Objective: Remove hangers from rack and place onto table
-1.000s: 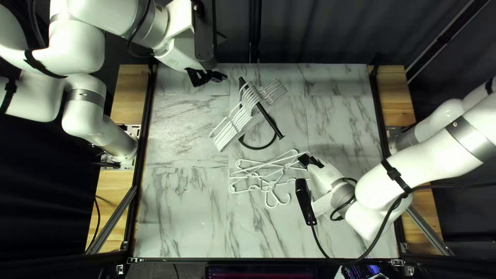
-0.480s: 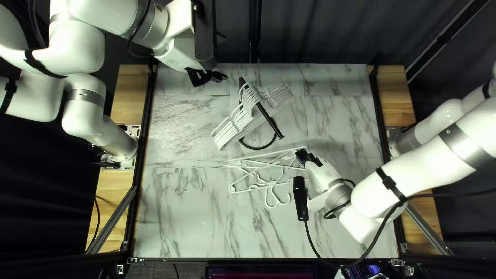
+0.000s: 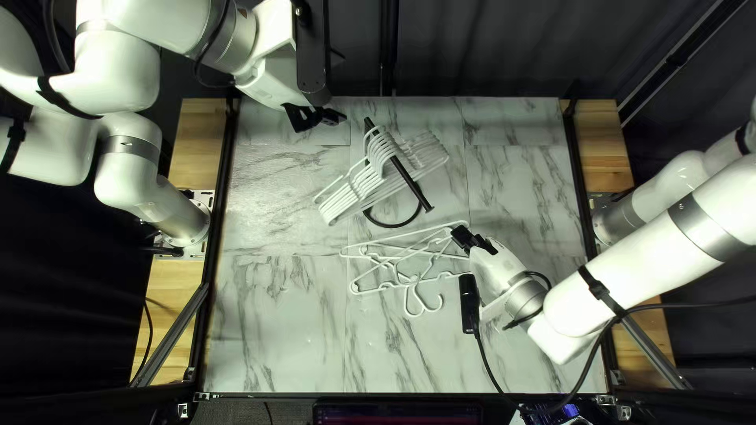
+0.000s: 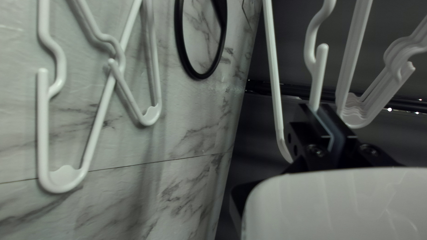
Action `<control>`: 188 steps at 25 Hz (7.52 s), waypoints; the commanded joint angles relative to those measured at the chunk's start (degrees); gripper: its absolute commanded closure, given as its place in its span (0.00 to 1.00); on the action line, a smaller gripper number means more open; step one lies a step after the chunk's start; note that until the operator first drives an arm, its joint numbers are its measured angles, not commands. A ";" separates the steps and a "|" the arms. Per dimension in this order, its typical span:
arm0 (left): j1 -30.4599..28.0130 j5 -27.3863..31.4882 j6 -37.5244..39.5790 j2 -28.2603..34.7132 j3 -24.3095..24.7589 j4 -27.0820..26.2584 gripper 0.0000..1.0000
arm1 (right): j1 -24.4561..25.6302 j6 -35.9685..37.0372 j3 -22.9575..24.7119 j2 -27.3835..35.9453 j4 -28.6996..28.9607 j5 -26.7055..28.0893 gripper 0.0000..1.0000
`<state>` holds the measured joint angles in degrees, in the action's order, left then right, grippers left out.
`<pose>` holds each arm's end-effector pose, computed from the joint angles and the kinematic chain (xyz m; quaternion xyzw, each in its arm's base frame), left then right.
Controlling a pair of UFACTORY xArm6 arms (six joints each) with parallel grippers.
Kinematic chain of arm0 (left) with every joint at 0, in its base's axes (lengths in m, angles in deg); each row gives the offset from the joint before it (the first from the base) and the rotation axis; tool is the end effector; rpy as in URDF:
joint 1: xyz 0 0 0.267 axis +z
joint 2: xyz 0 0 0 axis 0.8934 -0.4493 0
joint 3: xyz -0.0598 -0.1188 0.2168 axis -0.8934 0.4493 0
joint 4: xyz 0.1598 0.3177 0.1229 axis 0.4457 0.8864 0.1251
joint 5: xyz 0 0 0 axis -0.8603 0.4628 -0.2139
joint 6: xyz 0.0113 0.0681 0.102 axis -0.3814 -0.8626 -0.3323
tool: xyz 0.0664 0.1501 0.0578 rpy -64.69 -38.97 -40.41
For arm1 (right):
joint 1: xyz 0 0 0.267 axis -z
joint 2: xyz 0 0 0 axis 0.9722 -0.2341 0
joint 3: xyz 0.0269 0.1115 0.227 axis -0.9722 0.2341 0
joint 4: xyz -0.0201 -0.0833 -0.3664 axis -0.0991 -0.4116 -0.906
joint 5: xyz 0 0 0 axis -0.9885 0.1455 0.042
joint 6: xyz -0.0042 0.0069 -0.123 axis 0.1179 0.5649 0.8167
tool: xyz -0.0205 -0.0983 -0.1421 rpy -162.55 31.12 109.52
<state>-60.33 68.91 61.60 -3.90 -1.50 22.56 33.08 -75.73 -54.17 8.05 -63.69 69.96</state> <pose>0.4678 0.0565 0.4379 -0.9409 -0.0051 -0.3256 0.0930 0.4307 0.0798 0.1107 0.7880 0.2272 0.1638 0.5482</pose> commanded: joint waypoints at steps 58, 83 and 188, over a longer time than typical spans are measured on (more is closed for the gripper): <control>0.00 0.00 0.00 0.00 0.00 0.00 0.00 | -0.07 -9.49 2.38 -9.41 -5.25 -8.85 0.00; 0.00 0.00 0.00 0.00 0.00 0.00 0.00 | 11.34 -9.31 21.67 21.37 -13.15 -38.36 0.00; 0.00 0.00 0.00 0.00 0.00 0.00 0.00 | 45.96 82.29 0.24 60.91 72.08 -2.60 0.00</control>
<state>-60.33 68.91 61.60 -3.90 -1.50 22.56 79.04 6.56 -53.93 68.96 8.39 67.36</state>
